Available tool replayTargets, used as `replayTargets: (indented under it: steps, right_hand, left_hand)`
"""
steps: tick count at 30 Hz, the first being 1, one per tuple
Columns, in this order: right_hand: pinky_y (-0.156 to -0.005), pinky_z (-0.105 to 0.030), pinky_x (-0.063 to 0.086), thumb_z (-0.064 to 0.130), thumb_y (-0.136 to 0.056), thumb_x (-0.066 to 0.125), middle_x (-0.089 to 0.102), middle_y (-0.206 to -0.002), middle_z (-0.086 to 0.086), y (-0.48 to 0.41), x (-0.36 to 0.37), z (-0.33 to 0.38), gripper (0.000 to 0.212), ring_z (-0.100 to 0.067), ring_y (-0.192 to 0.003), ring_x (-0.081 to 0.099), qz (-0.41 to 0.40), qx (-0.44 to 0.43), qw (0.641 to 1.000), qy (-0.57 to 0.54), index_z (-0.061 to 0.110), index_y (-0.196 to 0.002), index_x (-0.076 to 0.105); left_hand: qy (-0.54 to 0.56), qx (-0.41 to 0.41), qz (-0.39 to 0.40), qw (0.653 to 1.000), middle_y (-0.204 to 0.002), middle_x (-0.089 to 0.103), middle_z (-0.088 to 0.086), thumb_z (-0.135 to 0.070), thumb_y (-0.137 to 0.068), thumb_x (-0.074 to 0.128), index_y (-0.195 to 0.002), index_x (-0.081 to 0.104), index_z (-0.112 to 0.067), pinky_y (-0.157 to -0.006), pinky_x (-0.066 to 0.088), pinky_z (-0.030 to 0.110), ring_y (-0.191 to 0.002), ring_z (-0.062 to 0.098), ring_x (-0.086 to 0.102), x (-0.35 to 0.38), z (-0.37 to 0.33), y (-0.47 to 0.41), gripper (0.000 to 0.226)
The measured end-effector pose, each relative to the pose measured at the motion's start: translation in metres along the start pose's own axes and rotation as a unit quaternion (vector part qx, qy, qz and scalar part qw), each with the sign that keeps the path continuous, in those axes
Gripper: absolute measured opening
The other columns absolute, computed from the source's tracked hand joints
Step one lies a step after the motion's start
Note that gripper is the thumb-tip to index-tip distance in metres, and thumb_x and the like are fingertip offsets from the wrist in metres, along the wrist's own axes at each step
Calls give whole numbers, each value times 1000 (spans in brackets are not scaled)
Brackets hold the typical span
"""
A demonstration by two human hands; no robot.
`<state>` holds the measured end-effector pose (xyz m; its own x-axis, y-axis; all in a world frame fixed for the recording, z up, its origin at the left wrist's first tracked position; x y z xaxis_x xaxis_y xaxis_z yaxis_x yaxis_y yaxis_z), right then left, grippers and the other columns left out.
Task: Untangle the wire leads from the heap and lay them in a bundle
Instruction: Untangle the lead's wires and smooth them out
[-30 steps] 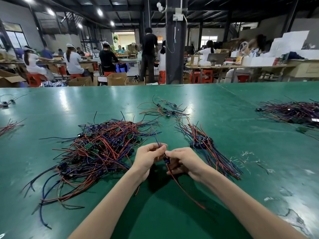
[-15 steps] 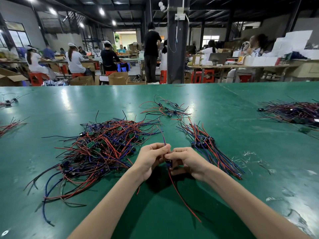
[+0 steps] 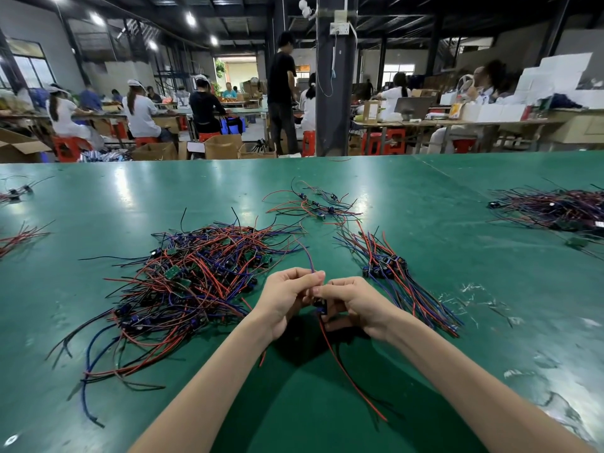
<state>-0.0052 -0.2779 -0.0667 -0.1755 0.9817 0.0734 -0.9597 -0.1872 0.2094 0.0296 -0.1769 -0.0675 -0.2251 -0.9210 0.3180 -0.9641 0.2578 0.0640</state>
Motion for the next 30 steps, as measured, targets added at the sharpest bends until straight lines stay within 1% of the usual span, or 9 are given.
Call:
replayTargets:
  steps: [3,6,12,16,18,21,23,26,30]
  right_hand:
    - [-51,-29,54,9,-85,66,55,-80,-16,0,2,0,7,-15,-53,54,7,2,1000,-1,5,-79,66]
    - [-54,-30,53,6,-83,67,58,-71,-11,1,3,0,12,-14,-50,54,9,2,1000,-1,7,-71,68]
    - [-49,-26,54,6,-86,63,66,-77,-9,3,2,1,10,-7,-49,58,1,-10,1000,3,-1,-90,70]
    - [-44,-21,48,0,-83,60,58,-71,-9,3,1,1,13,-10,-48,50,-15,-6,1000,7,4,-79,72]
    - [-44,-19,43,-1,-81,60,56,-65,-8,2,-1,1,13,-13,-49,47,-32,-11,999,13,4,-75,71]
    - [-47,-22,35,-2,-80,61,55,-53,-5,0,-1,3,16,-13,-43,44,-46,-23,999,-1,4,-66,65]
    - [-48,-23,33,-1,-80,62,58,-52,-6,0,-1,4,22,-13,-41,45,-46,-23,999,-3,6,-59,62]
    - [-41,-17,33,-1,-79,64,60,-53,-6,2,4,4,30,-13,-38,44,-31,-21,999,2,8,-51,60]
    - [-40,-14,33,-1,-80,65,60,-52,-5,3,9,3,35,-12,-37,43,-19,-23,1000,10,10,-47,59]
  left_hand:
    - [-7,13,-12,1000,-57,61,4,-7,-80,70,-65,60,-5,-48,41,18,-45,10,48,-2,-2,0,18]
    - [-21,26,-20,999,-57,62,3,-10,-78,71,-64,61,-6,-50,40,19,-45,10,46,-4,-4,-1,18]
    - [-23,19,3,1000,-53,56,3,-10,-75,73,-63,59,-6,-48,40,20,-42,9,45,0,0,0,19]
    - [-76,64,-6,995,-49,56,0,-2,-77,72,-59,56,-9,-49,38,18,-41,7,44,-1,-5,-1,25]
    - [-112,99,-20,989,-47,56,-3,0,-76,73,-58,56,-9,-47,38,15,-41,4,45,-3,-11,-1,27]
    - [-156,140,-45,977,-51,56,1,-4,-74,77,-59,59,-9,-48,39,16,-45,6,45,-7,-18,-1,24]
    - [-173,154,-70,970,-54,57,2,-7,-74,78,-60,61,-10,-50,39,17,-47,6,45,-13,-23,-4,22]
    - [-177,160,-109,965,-54,54,0,-9,-75,78,-62,61,-9,-49,39,18,-47,6,43,-27,-27,-10,21]
    - [-205,175,-152,951,-48,54,-12,-13,-75,79,-60,62,-15,-50,39,16,-46,1,44,-46,-34,-13,22]
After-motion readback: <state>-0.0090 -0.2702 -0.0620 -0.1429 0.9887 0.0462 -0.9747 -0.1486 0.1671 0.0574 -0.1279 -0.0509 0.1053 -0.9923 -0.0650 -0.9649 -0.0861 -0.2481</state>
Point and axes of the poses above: each hand's wrist, its own y-axis away from the middle knuckle, its own x-axis out of the palm, z = x × y, the point moved 8 cm from there along -y, towards the middle knuckle
